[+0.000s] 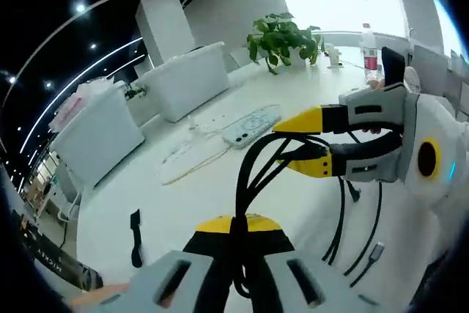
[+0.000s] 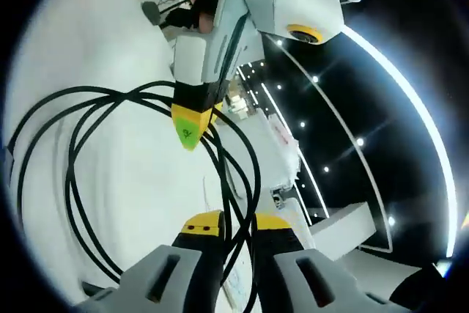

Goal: Coil the Type-C to USB data cable on the desktop and secure it with Velcro straps.

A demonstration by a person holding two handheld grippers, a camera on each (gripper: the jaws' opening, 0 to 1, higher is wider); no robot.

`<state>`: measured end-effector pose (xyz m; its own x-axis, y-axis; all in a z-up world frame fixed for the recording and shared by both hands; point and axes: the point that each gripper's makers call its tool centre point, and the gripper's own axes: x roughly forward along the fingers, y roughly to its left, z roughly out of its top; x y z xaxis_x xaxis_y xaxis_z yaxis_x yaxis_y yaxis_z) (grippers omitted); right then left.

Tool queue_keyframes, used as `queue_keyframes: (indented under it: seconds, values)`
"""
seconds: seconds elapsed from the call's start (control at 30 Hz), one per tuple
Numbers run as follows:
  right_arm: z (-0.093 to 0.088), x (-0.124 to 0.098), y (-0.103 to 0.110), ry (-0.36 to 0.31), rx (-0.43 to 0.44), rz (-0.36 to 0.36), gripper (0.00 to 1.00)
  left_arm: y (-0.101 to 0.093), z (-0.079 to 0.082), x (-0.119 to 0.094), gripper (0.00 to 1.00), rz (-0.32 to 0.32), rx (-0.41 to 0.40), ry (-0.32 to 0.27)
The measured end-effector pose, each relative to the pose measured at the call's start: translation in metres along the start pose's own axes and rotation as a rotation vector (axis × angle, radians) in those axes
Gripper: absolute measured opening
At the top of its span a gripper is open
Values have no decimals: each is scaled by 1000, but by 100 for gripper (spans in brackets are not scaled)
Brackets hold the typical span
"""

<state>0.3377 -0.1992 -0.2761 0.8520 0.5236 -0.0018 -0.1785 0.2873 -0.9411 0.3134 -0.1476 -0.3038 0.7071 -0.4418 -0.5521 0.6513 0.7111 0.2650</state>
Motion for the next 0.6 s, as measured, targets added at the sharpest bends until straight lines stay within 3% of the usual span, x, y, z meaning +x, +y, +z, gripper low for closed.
queue_keyframes:
  seconds: [0.13, 0.27, 0.33, 0.53, 0.6]
  values:
    - [-2, 4, 4, -3, 95, 46, 8, -6, -5, -3, 6, -33, 1, -27]
    - [0, 8, 6, -17, 222, 118, 7, 2, -7, -4, 7, -11, 29, -88]
    - [2, 9, 6, -22, 244, 137, 6, 7, -8, -5, 7, -3, 37, -106]
    - [9, 6, 1, -58, 336, 160, 4, 13, 2, -7, 10, 140, 189, -286]
    - [10, 5, 3, -62, 385, 185, 4, 11, 4, -8, 12, 201, 290, -327]
